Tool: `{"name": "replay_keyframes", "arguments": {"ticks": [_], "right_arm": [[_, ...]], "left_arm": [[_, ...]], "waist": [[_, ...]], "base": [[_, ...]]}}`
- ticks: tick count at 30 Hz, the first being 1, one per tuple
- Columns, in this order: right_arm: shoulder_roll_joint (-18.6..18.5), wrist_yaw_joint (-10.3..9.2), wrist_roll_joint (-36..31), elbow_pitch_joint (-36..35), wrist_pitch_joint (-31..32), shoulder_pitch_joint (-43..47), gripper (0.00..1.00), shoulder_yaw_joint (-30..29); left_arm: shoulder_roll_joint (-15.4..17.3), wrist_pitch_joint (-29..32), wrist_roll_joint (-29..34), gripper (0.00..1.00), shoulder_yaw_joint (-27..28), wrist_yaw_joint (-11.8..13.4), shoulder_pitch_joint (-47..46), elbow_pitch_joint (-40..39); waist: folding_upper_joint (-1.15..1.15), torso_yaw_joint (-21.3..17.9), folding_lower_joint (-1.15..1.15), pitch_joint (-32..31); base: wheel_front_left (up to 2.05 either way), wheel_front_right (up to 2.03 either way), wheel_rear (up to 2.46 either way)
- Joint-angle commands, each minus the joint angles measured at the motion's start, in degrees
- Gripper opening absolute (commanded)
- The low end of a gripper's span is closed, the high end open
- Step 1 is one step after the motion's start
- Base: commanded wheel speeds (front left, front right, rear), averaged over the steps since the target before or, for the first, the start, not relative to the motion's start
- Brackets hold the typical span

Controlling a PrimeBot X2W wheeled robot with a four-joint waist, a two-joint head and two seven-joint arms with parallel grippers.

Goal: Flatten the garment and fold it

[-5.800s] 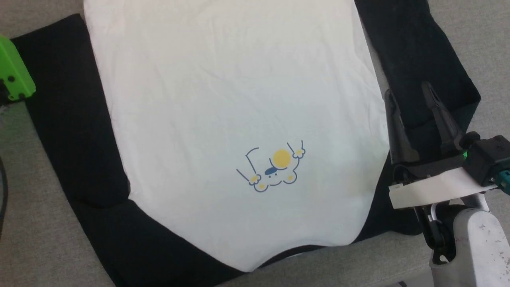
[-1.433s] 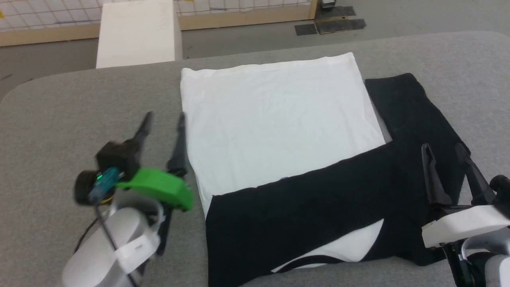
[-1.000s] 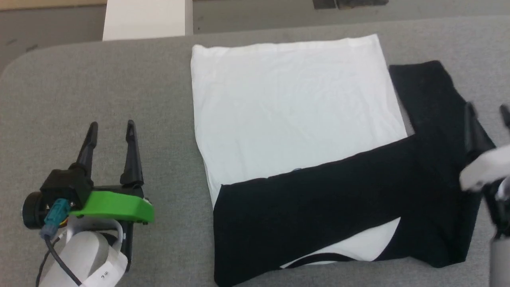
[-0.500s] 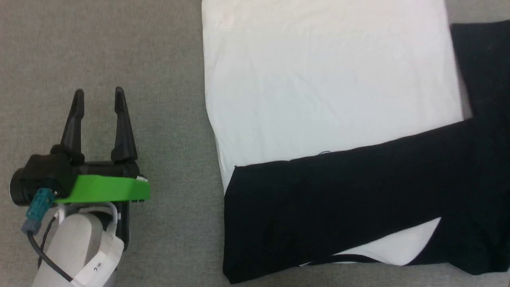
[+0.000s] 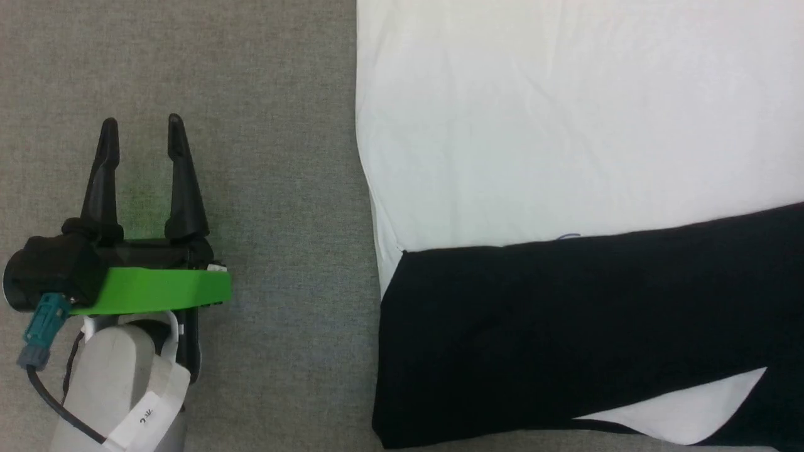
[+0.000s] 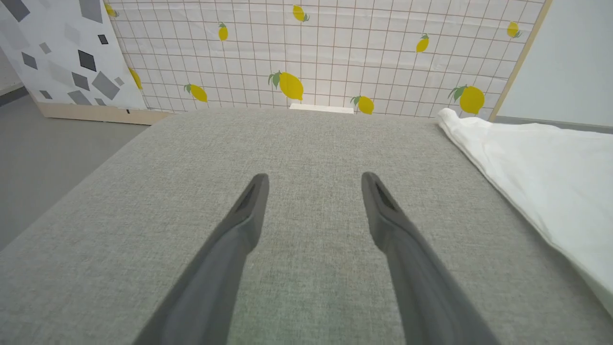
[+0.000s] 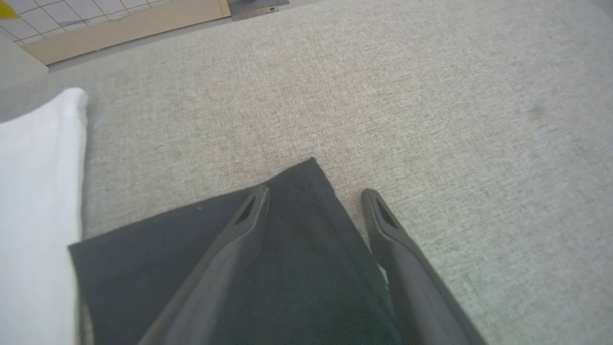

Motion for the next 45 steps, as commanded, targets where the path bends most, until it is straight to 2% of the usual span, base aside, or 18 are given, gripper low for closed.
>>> {"name": "replay_keyframes", "arguments": {"ticks": [1, 3, 8, 18, 27, 38, 41, 45], "right_arm": [[0.37, -0.09, -0.45, 0.54, 1.90, -0.16, 0.46, -0.18], [0.29, -0.09, -0.94, 0.05, 4.03, 0.22, 0.00, -0.23], [-0.72, -0.09, -1.32, -1.73, 2.05, 1.72, 0.00, -0.50], [-4.40, -0.09, -0.04, -5.86, -9.76, 10.84, 0.00, -4.39], [-3.91, -0.09, 2.62, -17.43, -10.25, 25.33, 0.00, -8.95], [1.37, -0.09, 4.05, -34.57, -6.36, 39.42, 0.00, -12.30], [3.35, -0.09, 5.59, -40.38, -5.31, 41.51, 0.00, -10.87], [6.09, -0.09, 7.26, -48.90, -3.50, 44.23, 0.00, -5.89]], "left_arm": [[-0.45, -0.21, 0.99, 1.00, 0.42, -0.48, -0.57, -0.08], [-0.86, -0.21, 1.48, 1.00, 0.93, -0.91, -0.43, -0.07], [-1.73, -0.21, 2.36, 1.00, 1.77, -1.84, 0.18, 0.53], [-3.23, -0.22, 3.47, 1.00, 2.13, -3.89, 2.73, 4.04], [-4.16, -0.22, 3.52, 1.00, 2.39, -4.84, 6.88, 6.59], [-5.27, -0.22, 3.07, 1.00, 2.29, -5.08, 10.85, 7.87], [-5.35, -0.22, 2.89, 1.00, 2.24, -5.17, 11.34, 7.90], [-5.42, -0.22, 2.71, 1.00, 2.16, -5.26, 11.59, 8.00]], "waist": [[0.00, 0.65, -0.01, 0.84], [0.00, 0.56, -0.01, 0.83], [0.00, -0.03, -0.01, -0.60], [0.00, -3.47, -0.01, -10.88], [0.00, -7.23, -0.01, -20.76], [0.00, -9.35, -0.01, -27.54], [0.00, -9.44, -0.01, -28.08], [0.00, -9.39, -0.01, -28.45]], "base": [[0.00, 0.00, 0.00], [0.00, 0.00, 0.00], [0.00, 0.00, 0.00], [0.00, 0.00, 0.00], [0.00, 0.00, 0.00], [0.00, 0.00, 0.00], [0.00, 0.00, 0.00], [0.00, 0.00, 0.00]]}}
